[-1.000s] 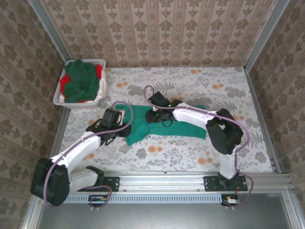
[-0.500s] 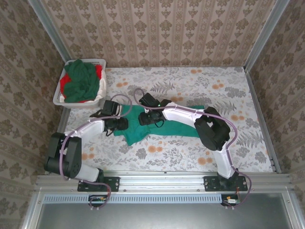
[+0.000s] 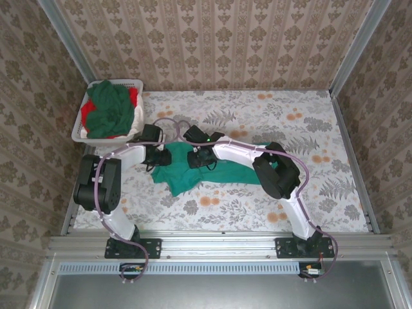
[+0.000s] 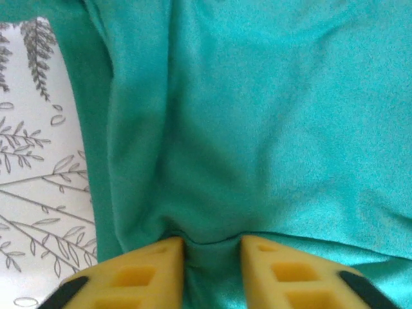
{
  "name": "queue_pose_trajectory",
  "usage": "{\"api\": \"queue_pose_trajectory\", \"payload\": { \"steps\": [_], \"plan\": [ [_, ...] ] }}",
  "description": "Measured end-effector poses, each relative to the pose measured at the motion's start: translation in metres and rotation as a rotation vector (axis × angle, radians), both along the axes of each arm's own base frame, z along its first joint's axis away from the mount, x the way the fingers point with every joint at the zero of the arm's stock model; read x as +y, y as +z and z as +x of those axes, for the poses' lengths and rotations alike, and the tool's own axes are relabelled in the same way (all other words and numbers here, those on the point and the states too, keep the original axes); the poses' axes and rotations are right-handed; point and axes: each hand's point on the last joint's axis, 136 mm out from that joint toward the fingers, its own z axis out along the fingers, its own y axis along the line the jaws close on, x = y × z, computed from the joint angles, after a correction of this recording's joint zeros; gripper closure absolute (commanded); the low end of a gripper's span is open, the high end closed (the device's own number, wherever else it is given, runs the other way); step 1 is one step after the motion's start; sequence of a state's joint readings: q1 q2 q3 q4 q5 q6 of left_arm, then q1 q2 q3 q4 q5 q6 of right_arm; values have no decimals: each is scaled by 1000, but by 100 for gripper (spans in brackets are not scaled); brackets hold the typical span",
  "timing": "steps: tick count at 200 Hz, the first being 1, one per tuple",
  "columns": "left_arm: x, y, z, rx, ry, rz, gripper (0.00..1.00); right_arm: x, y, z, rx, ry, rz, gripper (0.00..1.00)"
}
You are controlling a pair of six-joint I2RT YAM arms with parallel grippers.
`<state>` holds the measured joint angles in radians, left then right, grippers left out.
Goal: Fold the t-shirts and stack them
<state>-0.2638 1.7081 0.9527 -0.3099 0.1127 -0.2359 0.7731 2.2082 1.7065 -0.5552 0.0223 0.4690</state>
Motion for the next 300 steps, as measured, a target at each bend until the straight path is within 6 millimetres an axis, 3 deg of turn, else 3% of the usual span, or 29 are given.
{"api": "queue_pose_trajectory", "payload": {
  "steps": [30,75,136,203,257,300],
  "plan": [
    [-2,6,10,-17,-15,0,100,-2,0,5,-13,0,-31,76],
    [-3,15,15,-15,-21,-14,100,-8,-6,8,-20,5,-84,100],
    [0,42,10,-43,-17,-20,100,-10,-3,12,-43,19,-105,100],
    [1,59,29,-73,-17,-31,99,-16,11,24,-72,9,-91,100],
    [0,41,44,-26,-31,-26,98,-19,25,37,-93,-13,-70,100],
    [4,20,47,29,-29,-22,82,-16,39,45,-116,-16,-51,100]
  ]
}}
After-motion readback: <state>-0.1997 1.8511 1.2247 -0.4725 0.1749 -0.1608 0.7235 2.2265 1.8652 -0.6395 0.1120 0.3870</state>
